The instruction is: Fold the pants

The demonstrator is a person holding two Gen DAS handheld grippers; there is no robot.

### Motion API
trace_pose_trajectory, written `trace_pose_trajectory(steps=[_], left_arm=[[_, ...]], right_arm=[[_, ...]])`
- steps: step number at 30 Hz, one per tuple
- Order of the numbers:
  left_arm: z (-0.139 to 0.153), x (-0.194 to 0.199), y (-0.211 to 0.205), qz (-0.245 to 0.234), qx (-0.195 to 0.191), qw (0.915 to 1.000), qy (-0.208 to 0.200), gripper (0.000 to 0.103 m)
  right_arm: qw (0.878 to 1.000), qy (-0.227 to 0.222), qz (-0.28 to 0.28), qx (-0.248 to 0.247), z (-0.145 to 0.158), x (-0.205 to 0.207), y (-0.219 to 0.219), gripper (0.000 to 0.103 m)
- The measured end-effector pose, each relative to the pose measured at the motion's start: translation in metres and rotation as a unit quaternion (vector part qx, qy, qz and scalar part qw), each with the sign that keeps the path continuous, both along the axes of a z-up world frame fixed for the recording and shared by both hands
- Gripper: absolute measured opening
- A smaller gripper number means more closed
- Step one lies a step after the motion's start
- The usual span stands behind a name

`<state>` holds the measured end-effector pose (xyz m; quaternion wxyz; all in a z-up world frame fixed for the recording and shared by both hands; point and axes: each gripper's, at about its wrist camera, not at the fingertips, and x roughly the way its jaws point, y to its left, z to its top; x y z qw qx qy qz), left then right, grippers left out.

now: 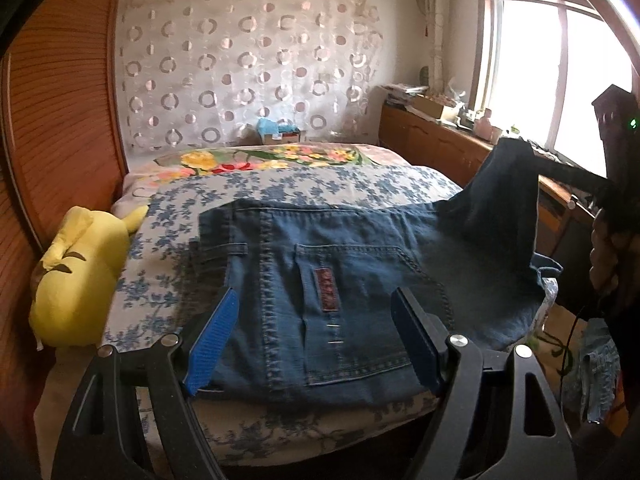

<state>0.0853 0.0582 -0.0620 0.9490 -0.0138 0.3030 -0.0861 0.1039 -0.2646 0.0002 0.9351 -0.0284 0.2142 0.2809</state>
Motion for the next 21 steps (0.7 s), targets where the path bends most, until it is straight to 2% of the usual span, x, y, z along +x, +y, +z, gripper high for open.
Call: trace_pose_trajectory(steps=[6, 10, 11, 14, 16, 21], left_arm=[[0.001, -0.002, 0.012, 0.01, -0.006, 0.9999, -0.004, 0.079], [-0.001, -0.003, 0.016, 0.012, -0.01, 0.9999, -0.002, 0.079], [-0.002, -0.003, 0.016, 0.012, -0.01, 0.9999, -0.001, 0.079], [-0.004, -0.002, 0.015, 0.011, -0.01, 0.9999, 0.002, 0.079], [-0.004, -0.002, 0.013, 0.01, -0.011, 0.9999, 0.003, 0.079], [-0.007, 0.002, 0.006, -0.001, -0.014, 0.9999, 0.004, 0.079]], right_arm=[[0.998, -0.017, 0.054, 0.013, 0.02, -0.004, 0.028, 0.007], [0.996, -0.003, 0.089, -0.002, 0.014, -0.005, 0.032, 0.008], [0.996, -0.002, 0.088, -0.014, 0.01, -0.004, 0.032, 0.01], [0.995, 0.002, 0.091, -0.046, 0.001, 0.001, 0.035, 0.024], [0.995, 0.005, 0.085, -0.058, 0.0, 0.006, 0.034, 0.038], [0.996, 0.023, 0.052, -0.061, -0.008, 0.009, 0.026, 0.041]])
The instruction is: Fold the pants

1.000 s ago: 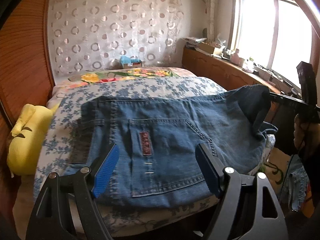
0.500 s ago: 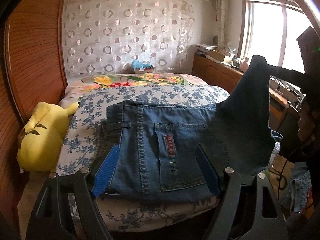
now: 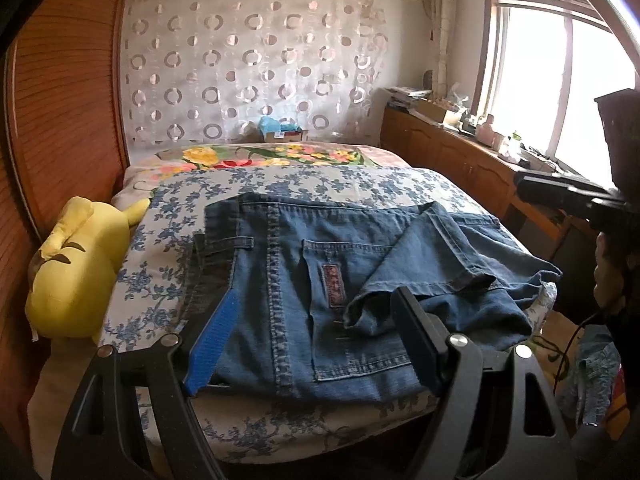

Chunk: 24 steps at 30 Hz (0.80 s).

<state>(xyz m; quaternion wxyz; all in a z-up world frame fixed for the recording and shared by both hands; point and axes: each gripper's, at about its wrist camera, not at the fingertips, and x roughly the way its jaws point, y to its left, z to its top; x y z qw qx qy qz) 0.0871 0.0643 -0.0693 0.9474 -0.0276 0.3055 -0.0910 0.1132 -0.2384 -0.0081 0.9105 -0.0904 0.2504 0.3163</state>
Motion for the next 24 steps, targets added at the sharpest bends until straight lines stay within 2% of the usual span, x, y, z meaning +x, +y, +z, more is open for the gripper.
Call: trace_pose_trajectory(steps=[7, 11, 17, 22, 24], left_arm=[[-0.019, 0.02, -0.021, -0.04, 0.001, 0.999, 0.02, 0.077], [-0.034, 0.037, -0.034, -0.064, 0.008, 0.9971, 0.041, 0.064], [-0.054, 0.061, -0.047, -0.074, 0.034, 0.9941, 0.071, 0.046], [-0.06, 0.067, -0.05, -0.076, 0.035, 0.9934, 0.078, 0.036], [-0.061, 0.066, -0.054, -0.081, 0.038, 0.993, 0.077, 0.036]], right_arm=[[0.998, 0.039, -0.056, 0.003, -0.027, -0.002, -0.009, 0.041], [0.995, 0.068, -0.064, 0.019, -0.052, 0.01, -0.004, 0.041], [0.994, 0.088, -0.064, 0.026, -0.062, 0.021, 0.01, 0.041], [0.991, 0.107, -0.071, 0.025, -0.07, 0.03, 0.014, 0.041], [0.991, 0.113, -0.073, 0.024, -0.077, 0.033, 0.013, 0.041]])
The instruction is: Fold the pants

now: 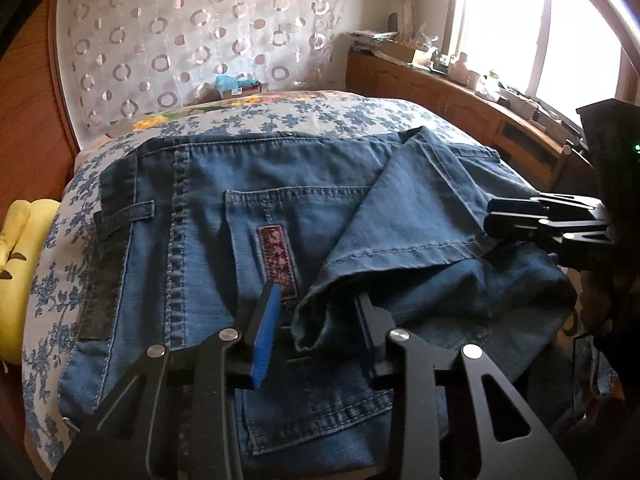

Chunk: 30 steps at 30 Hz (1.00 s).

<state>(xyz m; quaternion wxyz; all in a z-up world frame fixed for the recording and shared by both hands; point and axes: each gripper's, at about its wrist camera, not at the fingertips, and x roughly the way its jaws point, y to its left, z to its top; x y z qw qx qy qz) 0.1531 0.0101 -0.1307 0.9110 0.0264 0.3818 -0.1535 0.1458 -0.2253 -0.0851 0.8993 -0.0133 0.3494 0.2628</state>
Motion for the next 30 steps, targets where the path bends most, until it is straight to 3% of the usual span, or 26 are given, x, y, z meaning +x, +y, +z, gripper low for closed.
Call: trace_pose_trajectory(steps=[6, 13, 16, 20, 22, 24, 30], left_arm=[[-0.006, 0.004, -0.014, -0.02, 0.028, 0.9994, 0.001, 0.036], [-0.003, 0.005, -0.01, -0.018, 0.019, 0.9997, 0.001, 0.035], [-0.003, 0.005, -0.012, -0.017, 0.016, 0.9997, -0.003, 0.028], [0.001, 0.0, -0.015, -0.019, 0.016, 0.9995, -0.021, 0.01], [0.005, -0.003, -0.019, -0.022, 0.02, 0.9992, -0.028, 0.007], [0.012, -0.009, -0.02, -0.023, 0.022, 0.9988, -0.037, 0.005], [0.046, -0.03, -0.007, -0.015, 0.005, 0.9973, -0.072, 0.004]], right_arm=[[1.0, 0.014, -0.005, -0.015, 0.0, 0.001, 0.001, 0.041], [1.0, 0.005, -0.014, -0.012, 0.003, -0.01, -0.012, 0.041], [1.0, 0.011, -0.013, -0.01, -0.001, -0.013, -0.015, 0.041], [0.999, 0.029, -0.001, 0.017, -0.007, -0.009, -0.02, 0.041], [0.999, 0.037, 0.013, 0.037, -0.008, -0.003, -0.02, 0.017], [0.998, 0.038, 0.023, 0.043, -0.008, 0.001, -0.019, 0.009], [0.996, 0.006, 0.052, 0.073, 0.009, -0.002, -0.019, 0.005]])
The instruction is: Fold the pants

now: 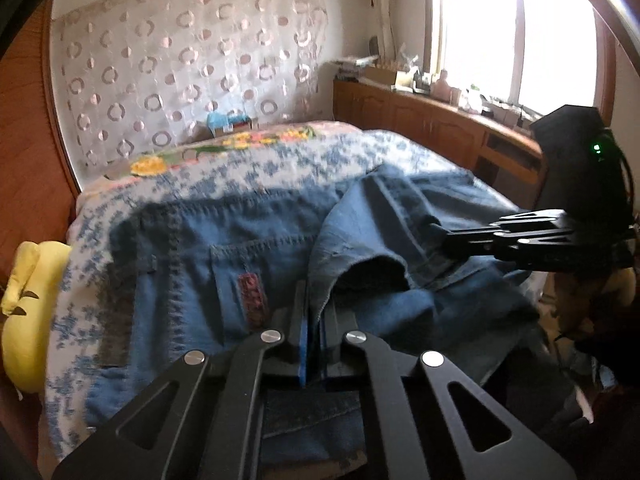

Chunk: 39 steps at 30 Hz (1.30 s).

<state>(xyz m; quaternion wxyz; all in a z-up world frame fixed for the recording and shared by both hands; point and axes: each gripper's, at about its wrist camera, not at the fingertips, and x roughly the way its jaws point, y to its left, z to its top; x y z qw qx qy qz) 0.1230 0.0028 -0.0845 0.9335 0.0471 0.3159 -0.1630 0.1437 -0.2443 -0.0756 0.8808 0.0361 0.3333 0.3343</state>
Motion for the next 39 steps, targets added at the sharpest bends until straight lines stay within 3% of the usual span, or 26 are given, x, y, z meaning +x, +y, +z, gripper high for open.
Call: trace_pose_trajectory(steps=[9, 20, 27, 30, 32, 34, 35, 37, 39], left_arm=[[0.032, -0.027, 0.046, 0.046, -0.003, 0.9985, -0.03, 0.004], [-0.011, -0.031, 0.099, 0.098, -0.015, 0.9948, 0.024, 0.004], [-0.025, -0.03, 0.113, 0.108, -0.036, 0.9926, 0.043, 0.005], [-0.025, -0.032, 0.117, 0.113, -0.032, 0.9922, 0.041, 0.014], [-0.023, -0.037, 0.117, 0.113, -0.034, 0.9922, 0.037, 0.027], [-0.021, -0.039, 0.118, 0.114, -0.038, 0.9922, 0.032, 0.033], [-0.02, -0.04, 0.119, 0.115, -0.04, 0.9921, 0.029, 0.034], [-0.018, -0.039, 0.118, 0.118, -0.043, 0.9918, 0.024, 0.035], [-0.017, -0.037, 0.115, 0.119, -0.04, 0.9919, 0.02, 0.035]], right_arm=[[0.997, -0.07, 0.039, 0.017, 0.059, 0.014, 0.04, 0.005], [0.99, -0.091, 0.103, -0.04, 0.071, 0.067, 0.145, 0.005], [0.988, -0.086, 0.1, -0.086, 0.071, 0.098, 0.192, 0.005], [0.988, -0.078, 0.092, -0.094, 0.07, 0.101, 0.201, 0.005], [0.987, -0.082, 0.086, -0.108, 0.073, 0.098, 0.204, 0.009], [0.987, -0.092, 0.081, -0.108, 0.078, 0.092, 0.2, 0.018], [0.987, -0.094, 0.079, -0.104, 0.08, 0.089, 0.195, 0.021], [0.988, -0.097, 0.071, -0.098, 0.086, 0.084, 0.186, 0.038], [0.989, -0.105, 0.066, -0.084, 0.091, 0.079, 0.174, 0.044]])
